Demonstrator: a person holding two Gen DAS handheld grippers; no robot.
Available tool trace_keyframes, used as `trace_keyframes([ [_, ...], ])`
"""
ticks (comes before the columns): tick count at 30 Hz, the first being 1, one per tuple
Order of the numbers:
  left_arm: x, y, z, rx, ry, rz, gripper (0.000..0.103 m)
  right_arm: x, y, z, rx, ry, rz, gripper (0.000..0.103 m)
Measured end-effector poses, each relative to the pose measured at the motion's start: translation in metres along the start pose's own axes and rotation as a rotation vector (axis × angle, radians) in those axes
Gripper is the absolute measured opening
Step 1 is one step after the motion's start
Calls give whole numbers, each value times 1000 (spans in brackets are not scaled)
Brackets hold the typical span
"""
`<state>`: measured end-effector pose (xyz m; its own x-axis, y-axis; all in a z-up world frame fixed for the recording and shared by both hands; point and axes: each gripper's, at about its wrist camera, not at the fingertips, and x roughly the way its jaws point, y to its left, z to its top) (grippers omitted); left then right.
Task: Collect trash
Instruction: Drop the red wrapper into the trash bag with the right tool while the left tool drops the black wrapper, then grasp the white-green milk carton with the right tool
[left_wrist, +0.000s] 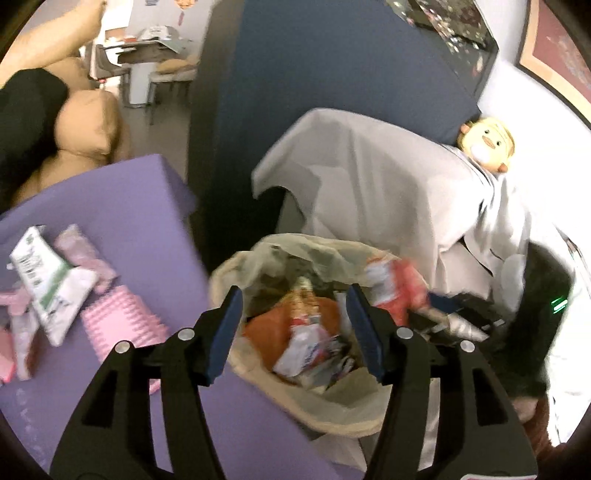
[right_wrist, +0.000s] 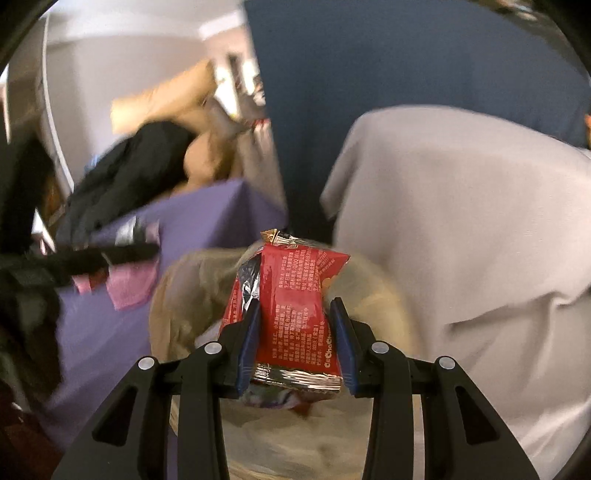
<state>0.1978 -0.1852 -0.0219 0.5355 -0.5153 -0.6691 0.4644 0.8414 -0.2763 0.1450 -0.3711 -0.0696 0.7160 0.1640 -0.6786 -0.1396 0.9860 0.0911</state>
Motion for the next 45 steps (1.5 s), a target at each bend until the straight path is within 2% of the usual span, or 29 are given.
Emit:
trace_keyframes([
  [4,-16,19,-7,-41,-2,31,57,43,26,-16,-96,120,-74,36],
  [10,-32,44,-15,-110,-30,31,57,58,36,-38,-134,261,-28,36],
  [16,-42,59,-22,-147,-44,8,57,43,31,-43,-85,313,56,38],
  [22,-58,81,-33,-167,-49,30,59,22,27,-44,-73,325,20,53],
  [24,-63,90,-38,-183,-52,39,59,14,23,-43,-57,332,17,53],
  [31,-79,120,-52,-248,-58,61,59,-1,29,-42,-73,338,-17,53],
  [35,-85,128,-58,-245,-73,89,60,-13,40,-31,-87,284,-33,53],
  [38,-91,136,-64,-242,-85,121,60,-28,44,-13,-19,162,38,54],
  [40,-95,146,-69,-259,-87,144,60,-29,49,-1,24,109,79,64],
  [43,-101,168,-78,-309,-90,184,60,-25,65,16,27,18,116,64],
  [44,-103,174,-80,-324,-91,194,60,-21,71,21,17,17,129,64],
  [45,-104,182,-82,-342,-93,204,60,-11,81,26,-8,54,155,64],
])
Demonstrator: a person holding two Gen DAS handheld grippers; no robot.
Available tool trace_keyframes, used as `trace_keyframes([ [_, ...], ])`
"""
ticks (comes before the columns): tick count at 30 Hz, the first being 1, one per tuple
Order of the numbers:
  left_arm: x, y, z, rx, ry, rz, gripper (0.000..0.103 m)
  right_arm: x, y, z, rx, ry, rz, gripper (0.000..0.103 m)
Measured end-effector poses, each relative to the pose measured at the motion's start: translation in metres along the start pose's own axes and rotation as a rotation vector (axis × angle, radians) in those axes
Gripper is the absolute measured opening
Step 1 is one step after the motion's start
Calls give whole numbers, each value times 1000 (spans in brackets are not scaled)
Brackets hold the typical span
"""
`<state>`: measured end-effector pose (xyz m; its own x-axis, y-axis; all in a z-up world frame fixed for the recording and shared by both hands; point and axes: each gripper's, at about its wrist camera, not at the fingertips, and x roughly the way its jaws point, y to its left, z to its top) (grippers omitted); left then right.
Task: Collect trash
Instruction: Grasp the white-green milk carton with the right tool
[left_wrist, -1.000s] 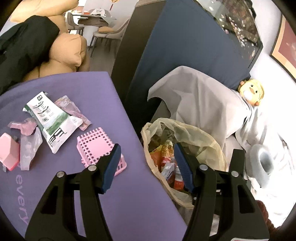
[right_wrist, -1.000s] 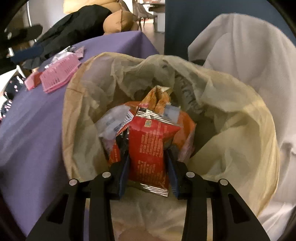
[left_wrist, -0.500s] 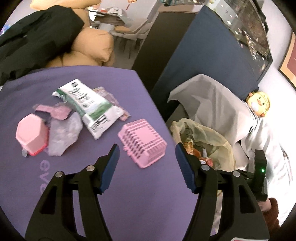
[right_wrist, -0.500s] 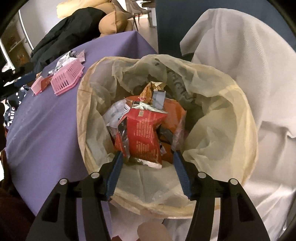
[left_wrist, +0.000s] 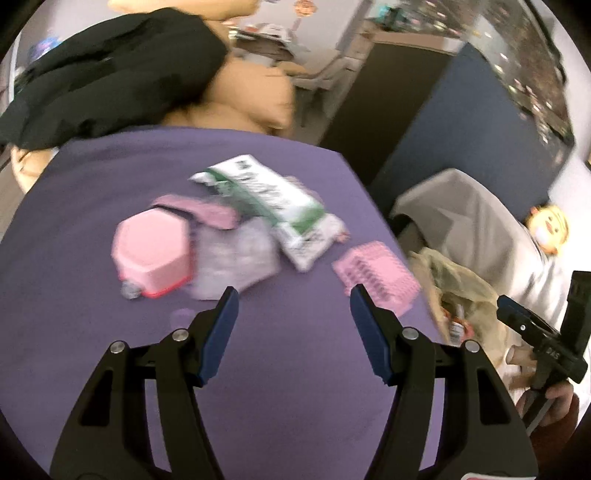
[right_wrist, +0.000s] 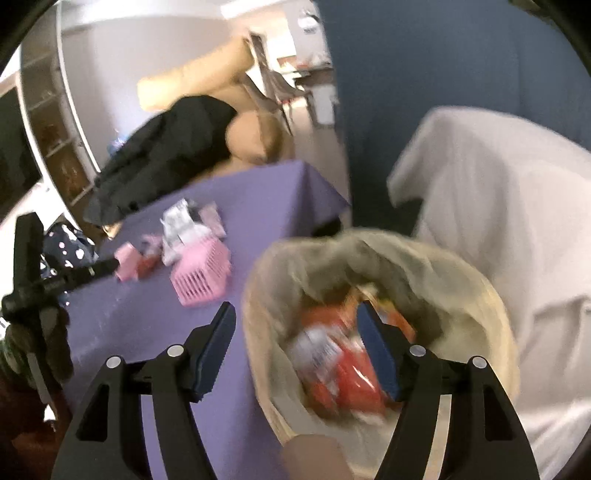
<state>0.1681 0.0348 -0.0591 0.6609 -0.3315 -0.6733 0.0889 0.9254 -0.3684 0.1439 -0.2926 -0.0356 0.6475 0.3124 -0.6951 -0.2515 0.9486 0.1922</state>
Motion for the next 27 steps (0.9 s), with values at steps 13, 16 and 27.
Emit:
trace_keyframes([
  [13,-11,66,34,-4,-106,90,60,97,94,80,-204,95,1,64],
  [16,-5,82,52,21,-99,105,60,131,122,97,-264,146,21,64],
  [27,8,129,82,64,-74,76,60,228,195,140,-419,282,73,64],
])
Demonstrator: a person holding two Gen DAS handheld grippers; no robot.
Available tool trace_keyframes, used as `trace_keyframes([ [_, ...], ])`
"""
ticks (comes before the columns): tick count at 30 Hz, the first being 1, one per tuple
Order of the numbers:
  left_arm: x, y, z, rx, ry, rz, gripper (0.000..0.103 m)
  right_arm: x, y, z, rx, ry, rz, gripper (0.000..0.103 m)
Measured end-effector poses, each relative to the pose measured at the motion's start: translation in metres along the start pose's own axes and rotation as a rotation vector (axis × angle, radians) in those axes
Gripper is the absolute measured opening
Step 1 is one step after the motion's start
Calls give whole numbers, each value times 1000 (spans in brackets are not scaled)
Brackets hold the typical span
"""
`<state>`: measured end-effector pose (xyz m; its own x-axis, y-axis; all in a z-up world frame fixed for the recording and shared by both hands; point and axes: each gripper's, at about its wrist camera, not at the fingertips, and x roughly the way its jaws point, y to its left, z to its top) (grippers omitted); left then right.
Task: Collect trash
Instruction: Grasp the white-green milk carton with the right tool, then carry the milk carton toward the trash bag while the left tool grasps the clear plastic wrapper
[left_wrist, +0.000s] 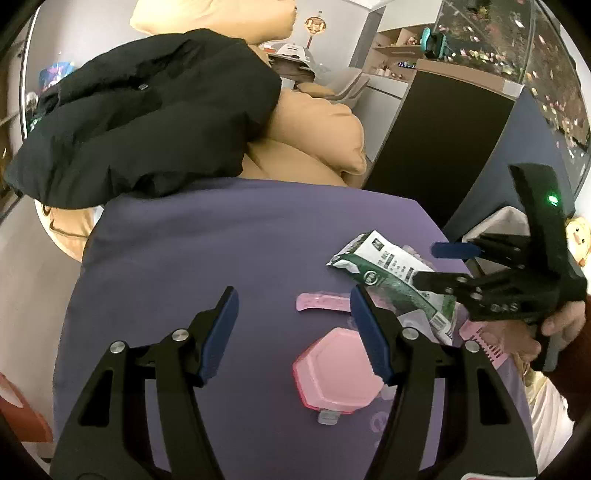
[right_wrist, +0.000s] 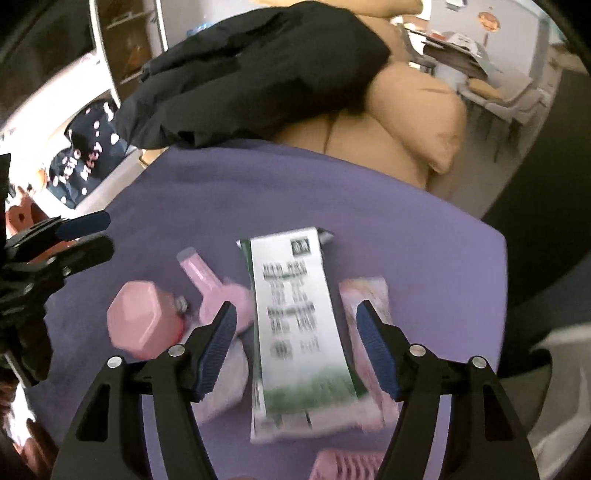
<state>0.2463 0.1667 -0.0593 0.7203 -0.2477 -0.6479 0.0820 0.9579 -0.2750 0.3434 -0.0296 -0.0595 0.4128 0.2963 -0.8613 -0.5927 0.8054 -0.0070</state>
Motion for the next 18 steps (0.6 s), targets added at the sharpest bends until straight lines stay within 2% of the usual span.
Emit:
trace_keyframes([
  [5,3,9,-7,-15,10,-17,60,26,-1,6,-1,99,-39,64],
  [6,3,11,-7,-17,9,-20,60,26,-2,4,1,106,-34,60],
  [7,3,12,-7,-24,9,-19,60,23,-4,1,14,106,-15,52],
  [8,2,14,-8,-35,9,-20,60,18,-9,-3,47,102,13,52],
  [12,-1,10,-11,-58,12,-45,60,-16,-24,-12,147,16,60,49],
  [16,-10,-12,-19,-40,14,-92,60,-66,-43,-24,243,-100,62,49],
  [18,-15,-27,-24,-21,12,-118,60,-90,-52,-33,278,-148,36,49],
])
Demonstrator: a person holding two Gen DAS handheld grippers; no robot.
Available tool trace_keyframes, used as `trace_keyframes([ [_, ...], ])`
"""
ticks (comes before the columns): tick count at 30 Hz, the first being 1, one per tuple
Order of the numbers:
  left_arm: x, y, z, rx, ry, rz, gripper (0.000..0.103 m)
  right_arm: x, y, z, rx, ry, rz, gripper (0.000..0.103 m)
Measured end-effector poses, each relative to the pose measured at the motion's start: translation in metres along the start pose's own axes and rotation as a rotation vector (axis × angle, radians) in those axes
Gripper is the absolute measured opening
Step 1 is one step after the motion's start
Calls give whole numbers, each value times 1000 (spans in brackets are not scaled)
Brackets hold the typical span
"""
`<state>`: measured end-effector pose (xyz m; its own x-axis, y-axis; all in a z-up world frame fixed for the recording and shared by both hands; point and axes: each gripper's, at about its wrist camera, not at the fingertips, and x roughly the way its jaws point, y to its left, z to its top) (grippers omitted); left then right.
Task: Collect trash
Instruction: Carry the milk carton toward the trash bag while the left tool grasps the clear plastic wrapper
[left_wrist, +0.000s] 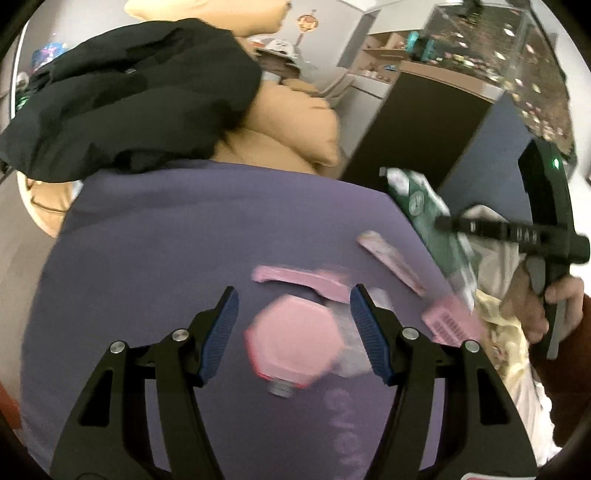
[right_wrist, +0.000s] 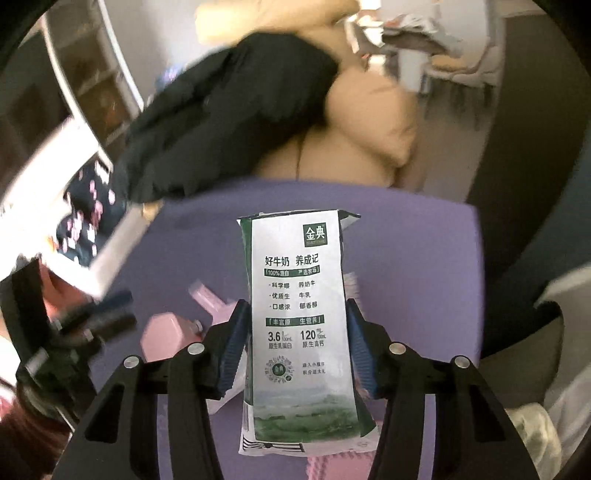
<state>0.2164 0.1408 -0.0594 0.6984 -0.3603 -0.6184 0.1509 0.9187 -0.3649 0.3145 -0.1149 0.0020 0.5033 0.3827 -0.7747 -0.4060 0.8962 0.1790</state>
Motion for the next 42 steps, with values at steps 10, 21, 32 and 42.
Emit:
trace_keyframes([
  [10,13,-79,-43,177,25,51,59,-62,-32,-40,84,-126,-69,49],
  [21,65,-115,-50,325,147,225,42,-61,-54,-65,97,-122,-100,49],
  [32,62,-127,-33,295,148,194,2,-85,-68,-74,103,-147,-111,49],
  [42,12,-167,8,320,2,166,2,-135,-72,-78,86,-229,-136,49],
])
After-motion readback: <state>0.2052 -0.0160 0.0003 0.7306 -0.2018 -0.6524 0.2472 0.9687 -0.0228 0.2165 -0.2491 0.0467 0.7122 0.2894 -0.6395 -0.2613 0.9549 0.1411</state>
